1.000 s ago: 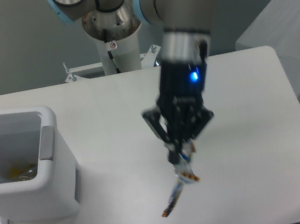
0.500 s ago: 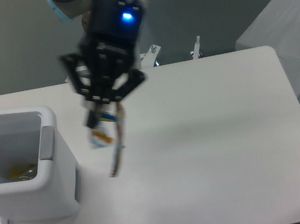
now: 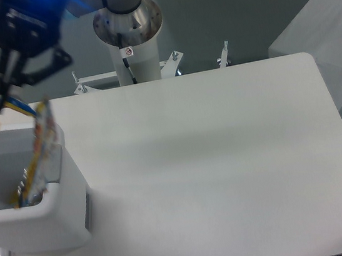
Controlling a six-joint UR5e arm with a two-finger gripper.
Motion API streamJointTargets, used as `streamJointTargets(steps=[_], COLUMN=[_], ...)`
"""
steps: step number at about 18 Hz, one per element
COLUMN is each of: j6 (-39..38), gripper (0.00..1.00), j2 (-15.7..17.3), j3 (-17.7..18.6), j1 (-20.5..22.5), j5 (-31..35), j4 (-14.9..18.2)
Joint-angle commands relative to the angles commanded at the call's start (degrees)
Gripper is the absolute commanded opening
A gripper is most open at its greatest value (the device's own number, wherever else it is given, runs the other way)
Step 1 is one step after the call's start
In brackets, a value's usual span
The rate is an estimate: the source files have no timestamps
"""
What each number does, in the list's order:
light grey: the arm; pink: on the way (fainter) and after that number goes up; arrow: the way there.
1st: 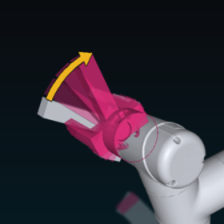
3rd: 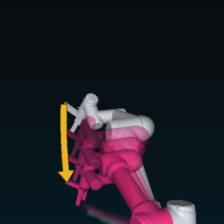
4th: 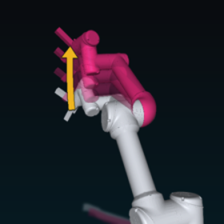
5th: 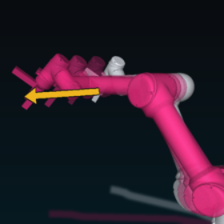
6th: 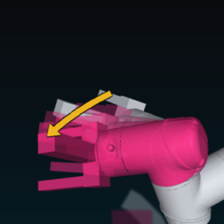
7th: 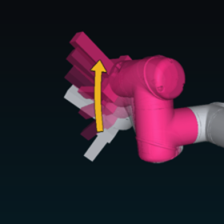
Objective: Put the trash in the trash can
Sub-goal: 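Lower the wrapper into the bin and open the gripper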
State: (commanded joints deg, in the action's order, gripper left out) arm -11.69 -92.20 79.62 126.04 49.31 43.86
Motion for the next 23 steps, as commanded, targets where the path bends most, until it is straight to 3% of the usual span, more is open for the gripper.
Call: streamJointTargets(steps=[6, 13, 16, 23], j6=[0.9, 1.8, 2.1, 4.0], gripper=[0.07, 0.07, 0.07, 0.1], j2=[0.1, -1.8, -2.1, -5.3], j3=[2.9, 5.7, 8.6, 8.4], j1=[-3.0, -3.5, -3.7, -3.9], j5=[0.0, 0.1, 0.1, 0.4], j4=[-0.2, -0.2, -0.4, -0.4])
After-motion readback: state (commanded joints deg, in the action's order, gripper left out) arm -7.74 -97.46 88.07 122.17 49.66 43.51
